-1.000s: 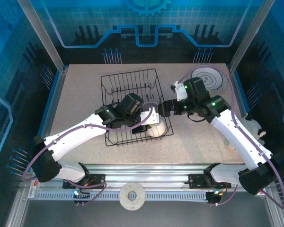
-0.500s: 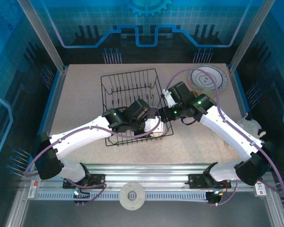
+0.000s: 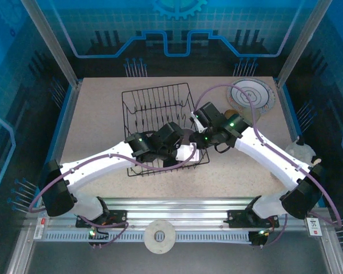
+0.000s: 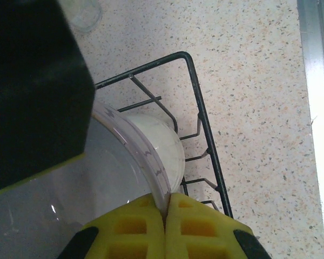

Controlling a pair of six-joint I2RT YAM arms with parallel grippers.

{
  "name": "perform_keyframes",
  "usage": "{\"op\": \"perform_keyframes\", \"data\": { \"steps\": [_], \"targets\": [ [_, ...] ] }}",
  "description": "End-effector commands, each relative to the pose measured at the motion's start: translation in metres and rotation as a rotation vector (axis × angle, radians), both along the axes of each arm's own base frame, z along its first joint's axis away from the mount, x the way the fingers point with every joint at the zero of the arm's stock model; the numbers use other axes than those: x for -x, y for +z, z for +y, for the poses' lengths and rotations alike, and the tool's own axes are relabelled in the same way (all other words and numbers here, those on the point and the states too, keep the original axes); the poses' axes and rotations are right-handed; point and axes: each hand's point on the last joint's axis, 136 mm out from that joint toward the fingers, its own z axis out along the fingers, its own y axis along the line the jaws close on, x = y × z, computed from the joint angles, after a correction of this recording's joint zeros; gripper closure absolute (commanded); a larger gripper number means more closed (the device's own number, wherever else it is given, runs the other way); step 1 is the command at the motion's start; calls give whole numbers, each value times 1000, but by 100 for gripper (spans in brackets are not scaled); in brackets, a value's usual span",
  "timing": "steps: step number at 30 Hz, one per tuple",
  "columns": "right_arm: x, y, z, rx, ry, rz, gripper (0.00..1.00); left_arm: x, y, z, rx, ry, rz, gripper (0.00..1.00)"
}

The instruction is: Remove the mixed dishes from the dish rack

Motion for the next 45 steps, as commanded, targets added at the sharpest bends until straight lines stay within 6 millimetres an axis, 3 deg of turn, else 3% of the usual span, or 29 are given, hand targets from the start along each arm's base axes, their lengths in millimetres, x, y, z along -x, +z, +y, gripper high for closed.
{"op": "perform_keyframes", "data": {
  "steps": [1, 17, 28, 31, 38, 40, 42, 45],
  "targets": [
    [-2, 2, -3, 19, -34, -15, 63, -13, 35, -8, 66, 7, -123, 100],
    [-5, 4, 3, -57, -55, -23, 100, -22, 40, -10, 62, 42, -191, 100],
    [-8, 4, 2, -83, -68, -14, 100, -23, 44, -13, 82, 42, -203, 100],
    [-9, 5, 1, -87, -74, -16, 100, -23, 43, -14, 83, 41, -201, 89],
    [-16, 9, -2, -105, -92, -22, 100, -25, 44, -15, 85, 45, -211, 46],
    [-18, 10, -4, -110, -99, -25, 100, -26, 45, -15, 89, 50, -213, 28],
    [-21, 13, -8, -118, -112, -31, 100, -26, 48, -16, 108, 60, -210, 2],
    [-26, 17, -18, -135, -142, -38, 100, -24, 60, -19, 162, 69, -193, 1]
  ]
}}
